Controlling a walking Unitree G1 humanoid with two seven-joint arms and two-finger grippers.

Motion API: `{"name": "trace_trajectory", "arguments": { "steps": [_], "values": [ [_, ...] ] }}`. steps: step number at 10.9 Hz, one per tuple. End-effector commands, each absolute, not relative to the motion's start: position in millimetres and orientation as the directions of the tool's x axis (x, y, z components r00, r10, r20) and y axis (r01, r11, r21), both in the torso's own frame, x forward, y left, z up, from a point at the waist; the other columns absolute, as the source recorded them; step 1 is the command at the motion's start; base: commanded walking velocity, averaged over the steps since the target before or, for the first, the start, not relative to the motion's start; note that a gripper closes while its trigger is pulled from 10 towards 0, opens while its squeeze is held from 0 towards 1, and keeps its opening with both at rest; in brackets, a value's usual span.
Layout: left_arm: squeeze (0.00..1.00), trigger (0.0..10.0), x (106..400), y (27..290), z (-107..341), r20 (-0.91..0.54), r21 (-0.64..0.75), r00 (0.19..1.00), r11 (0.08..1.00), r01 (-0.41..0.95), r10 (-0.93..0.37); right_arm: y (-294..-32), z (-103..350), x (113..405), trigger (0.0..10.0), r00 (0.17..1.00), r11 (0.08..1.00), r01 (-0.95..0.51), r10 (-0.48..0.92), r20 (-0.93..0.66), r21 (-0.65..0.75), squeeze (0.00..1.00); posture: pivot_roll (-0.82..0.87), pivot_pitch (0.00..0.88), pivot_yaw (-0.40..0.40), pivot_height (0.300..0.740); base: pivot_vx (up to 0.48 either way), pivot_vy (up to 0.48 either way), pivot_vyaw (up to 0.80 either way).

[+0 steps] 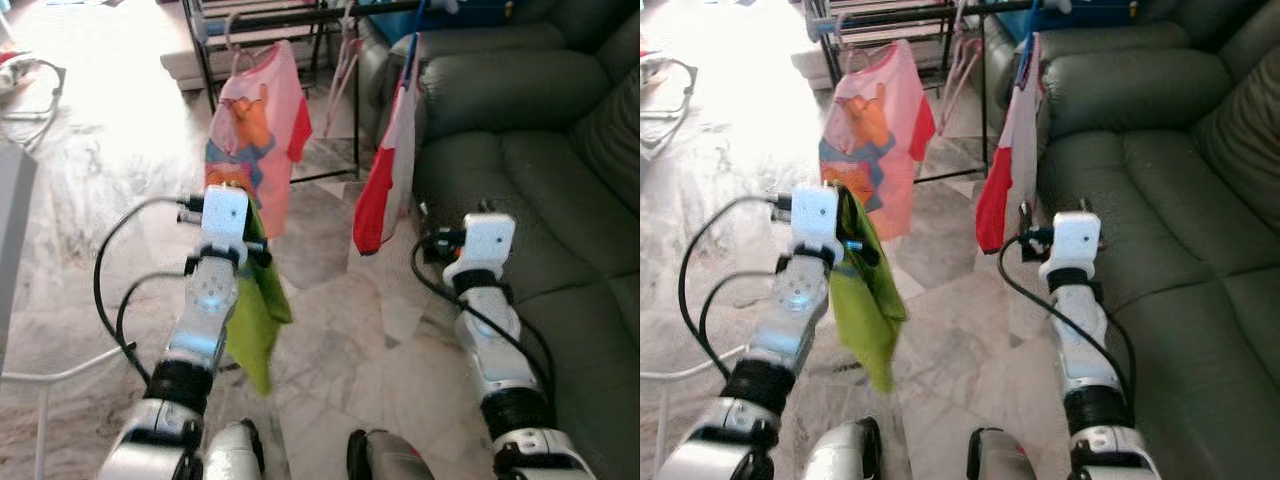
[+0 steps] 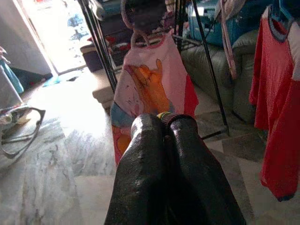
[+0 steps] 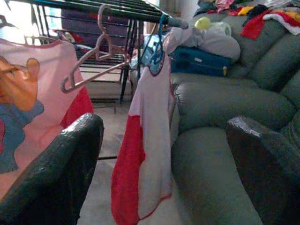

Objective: Hang hanger

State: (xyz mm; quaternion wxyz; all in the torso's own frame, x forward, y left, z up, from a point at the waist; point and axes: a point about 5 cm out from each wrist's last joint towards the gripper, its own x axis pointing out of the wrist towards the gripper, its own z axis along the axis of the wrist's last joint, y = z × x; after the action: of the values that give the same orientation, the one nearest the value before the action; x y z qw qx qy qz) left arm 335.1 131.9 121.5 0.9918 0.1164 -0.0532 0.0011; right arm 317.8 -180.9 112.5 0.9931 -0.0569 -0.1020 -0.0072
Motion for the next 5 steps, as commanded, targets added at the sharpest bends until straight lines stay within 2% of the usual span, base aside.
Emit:
{"name": "trace_trajectory", "arguments": {
  "steps": [1, 5],
  "values": [
    [0.0, 10.0, 335.4, 131.4, 129.8, 0.15, 0.227, 0.989, 0.974, -0.025, -0.01, -181.5, 111.6, 316.0, 10.0, 0.981, 0.994, 0.023, -0.002, 0.194, -0.108, 0.0, -0.07, 0.165, -0.007, 0.74, 0.251, 0.0, 0.0],
    [0.0, 10.0, 339.7, 124.1, 137.9, 0.178, 0.21, 0.984, 0.978, -0.018, -0.02, -180.8, 110.0, 320.0, 10.0, 0.986, 0.994, 0.011, 0.007, 0.169, -0.106, 0.0, -0.06, 0.138, -0.026, 0.74, 0.245, 0.0, 0.0]
  ]
}}
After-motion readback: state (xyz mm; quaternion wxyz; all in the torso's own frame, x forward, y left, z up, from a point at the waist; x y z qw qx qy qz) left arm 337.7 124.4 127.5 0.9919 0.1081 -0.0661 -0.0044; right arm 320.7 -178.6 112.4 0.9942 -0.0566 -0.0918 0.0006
